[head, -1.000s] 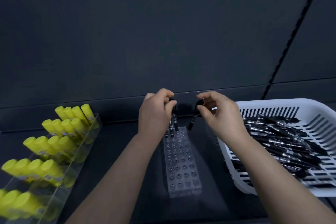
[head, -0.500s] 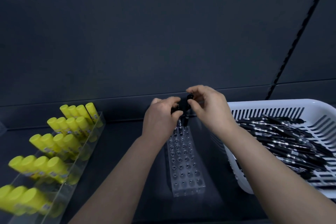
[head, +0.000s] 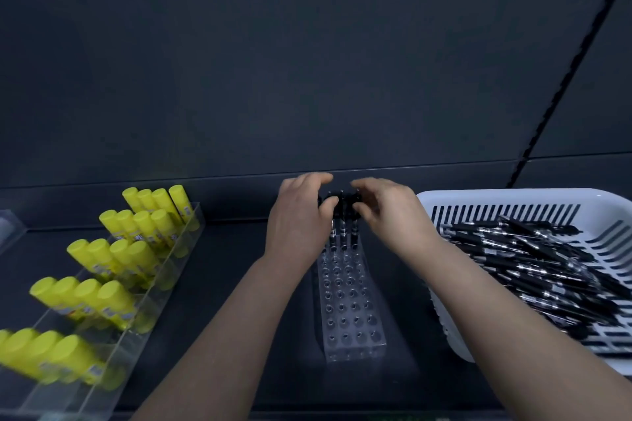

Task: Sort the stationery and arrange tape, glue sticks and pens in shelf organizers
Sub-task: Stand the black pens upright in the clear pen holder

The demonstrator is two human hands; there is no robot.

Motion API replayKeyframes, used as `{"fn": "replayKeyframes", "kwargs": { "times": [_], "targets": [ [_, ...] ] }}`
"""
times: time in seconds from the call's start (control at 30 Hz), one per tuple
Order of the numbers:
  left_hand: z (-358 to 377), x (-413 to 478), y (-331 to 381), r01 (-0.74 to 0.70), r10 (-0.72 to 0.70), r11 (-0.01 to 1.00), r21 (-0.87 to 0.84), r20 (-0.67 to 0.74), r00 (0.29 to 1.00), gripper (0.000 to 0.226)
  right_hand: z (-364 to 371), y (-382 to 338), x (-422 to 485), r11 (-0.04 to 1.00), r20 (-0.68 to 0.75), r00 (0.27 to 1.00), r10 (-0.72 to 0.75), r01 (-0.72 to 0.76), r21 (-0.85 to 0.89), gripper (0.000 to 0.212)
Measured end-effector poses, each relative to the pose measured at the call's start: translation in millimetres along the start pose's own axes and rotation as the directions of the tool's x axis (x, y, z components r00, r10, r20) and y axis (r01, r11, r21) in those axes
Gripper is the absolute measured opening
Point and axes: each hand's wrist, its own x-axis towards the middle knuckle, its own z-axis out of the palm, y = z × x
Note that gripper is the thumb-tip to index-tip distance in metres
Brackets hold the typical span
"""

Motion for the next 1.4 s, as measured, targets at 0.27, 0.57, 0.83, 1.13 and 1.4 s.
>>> {"fn": "replayKeyframes", "kwargs": {
  "times": [0.27, 0.57, 0.83, 1.13, 1.4],
  "targets": [
    [-3, 1, 28, -0.101, 0.100, 0.995, -0.004, -0.090, 0.991, 0.027, -35, 20, -22, 0.993, -0.033, 0.999, 0.019, -0.023, -0.119, 0.031],
    [39, -12, 106, -0.294, 0.288, 0.951, -0.100, -0.072, 0.955, 0.021, -111, 90, -91, 0.930, -0.015, 0.989, 0.145, -0.142, -0.338, 0.019],
    [100, -37, 162, -0.204, 0.219, 0.976, -0.082, 0.456, 0.863, 0.016, -163, 151, -149, 0.866, -0.051, 0.960, 0.277, -0.272, -0.419, 0.020],
    [131, -62, 203, -0.382, 0.193, 0.922, 0.068, 0.775, 0.602, 0.026, -166, 175, -170, 0.895, -0.061, 0.944, 0.325, -0.328, -0.302, 0.019],
    [118, -63, 199, -0.299, 0.248, 0.954, 0.024, 0.495, 0.833, 0.020, -170, 176, -163, 0.886, 0.141, 0.916, 0.374, -0.309, -0.345, 0.009]
  ]
}}
